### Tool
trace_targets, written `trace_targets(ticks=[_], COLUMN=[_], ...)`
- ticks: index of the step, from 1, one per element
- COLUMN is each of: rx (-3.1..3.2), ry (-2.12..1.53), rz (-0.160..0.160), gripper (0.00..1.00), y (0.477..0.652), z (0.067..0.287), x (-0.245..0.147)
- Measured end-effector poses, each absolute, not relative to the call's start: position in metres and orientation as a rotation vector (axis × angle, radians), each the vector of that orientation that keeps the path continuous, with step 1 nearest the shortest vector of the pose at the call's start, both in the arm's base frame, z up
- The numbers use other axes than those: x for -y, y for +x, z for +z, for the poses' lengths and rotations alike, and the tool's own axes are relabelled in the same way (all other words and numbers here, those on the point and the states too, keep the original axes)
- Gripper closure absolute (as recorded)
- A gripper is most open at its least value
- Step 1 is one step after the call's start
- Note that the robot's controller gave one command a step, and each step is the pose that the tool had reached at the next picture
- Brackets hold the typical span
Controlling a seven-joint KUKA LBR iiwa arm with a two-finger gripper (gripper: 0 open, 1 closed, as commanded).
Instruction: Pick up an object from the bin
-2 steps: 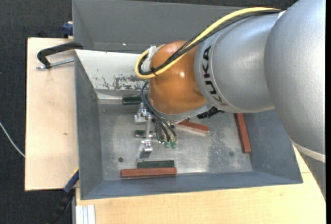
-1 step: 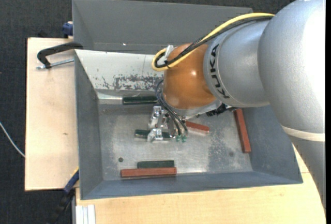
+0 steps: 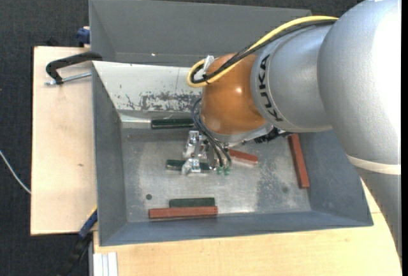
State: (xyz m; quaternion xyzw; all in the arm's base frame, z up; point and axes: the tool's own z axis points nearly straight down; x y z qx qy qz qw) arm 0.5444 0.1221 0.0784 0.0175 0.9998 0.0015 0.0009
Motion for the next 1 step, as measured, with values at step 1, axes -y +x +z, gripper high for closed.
trace_targets(ticks=[1], rx=[-3.134], ry=[0.030], rz=[0.004], gripper=[1.00], y=[0.5415], z=[0.2246], x=[-0.1127])
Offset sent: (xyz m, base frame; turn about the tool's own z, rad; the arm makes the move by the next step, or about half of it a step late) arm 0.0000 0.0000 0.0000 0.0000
